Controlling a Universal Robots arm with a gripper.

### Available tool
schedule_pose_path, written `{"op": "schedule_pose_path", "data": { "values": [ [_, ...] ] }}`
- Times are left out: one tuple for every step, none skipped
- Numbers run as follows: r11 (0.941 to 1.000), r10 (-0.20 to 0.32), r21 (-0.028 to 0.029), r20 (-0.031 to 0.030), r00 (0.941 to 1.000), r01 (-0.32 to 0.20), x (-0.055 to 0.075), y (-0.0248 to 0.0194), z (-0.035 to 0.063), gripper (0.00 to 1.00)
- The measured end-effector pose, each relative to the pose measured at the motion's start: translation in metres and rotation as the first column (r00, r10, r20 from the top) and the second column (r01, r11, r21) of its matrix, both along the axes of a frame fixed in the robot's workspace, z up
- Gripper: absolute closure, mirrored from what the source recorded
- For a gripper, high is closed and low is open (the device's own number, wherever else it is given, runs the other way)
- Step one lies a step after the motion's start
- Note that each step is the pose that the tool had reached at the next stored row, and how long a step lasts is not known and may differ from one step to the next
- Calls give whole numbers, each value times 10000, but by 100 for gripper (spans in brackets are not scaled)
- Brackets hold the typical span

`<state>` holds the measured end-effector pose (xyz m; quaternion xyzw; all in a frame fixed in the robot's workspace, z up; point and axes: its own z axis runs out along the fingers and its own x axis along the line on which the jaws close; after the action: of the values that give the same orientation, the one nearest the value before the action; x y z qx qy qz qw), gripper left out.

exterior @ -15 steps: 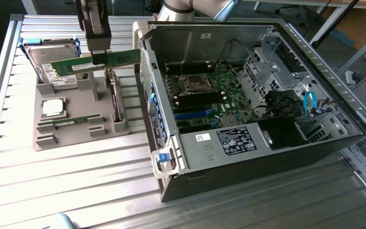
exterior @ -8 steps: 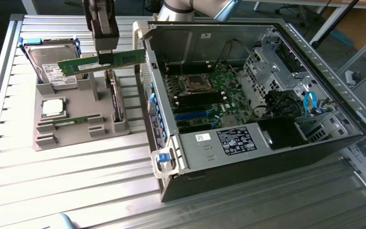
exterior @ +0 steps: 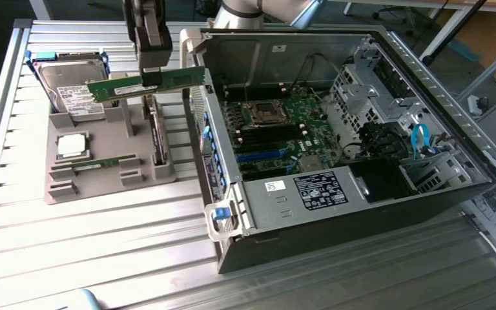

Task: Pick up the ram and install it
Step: 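Pick up the ram and move it above insertion slot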

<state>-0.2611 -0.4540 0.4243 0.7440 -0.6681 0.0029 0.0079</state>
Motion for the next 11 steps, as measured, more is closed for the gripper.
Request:
{"op": "schedule_pose_path", "data": {
  "values": [
    [10000,0,0,1,10000,0,12,0,0,86],
    [10000,0,-1,0,10000,0,23,0,0,86],
    [10000,0,0,0,10000,0,35,0,0,86],
    [10000,0,0,0,10000,0,46,0,0,86],
    [10000,0,0,0,10000,0,58,0,0,86],
    [10000,-1,0,0,10000,1,68,0,0,86],
    [10000,0,0,0,10000,0,79,0,0,86],
    [10000,0,0,0,10000,0,90,0,0,86],
    [10000,-1,0,0,10000,1,99,0,0,86],
    [10000,-1,0,0,10000,1,106,0,0,86],
    [10000,0,-1,-1,10000,0,115,0,0,86]
  ]
}}
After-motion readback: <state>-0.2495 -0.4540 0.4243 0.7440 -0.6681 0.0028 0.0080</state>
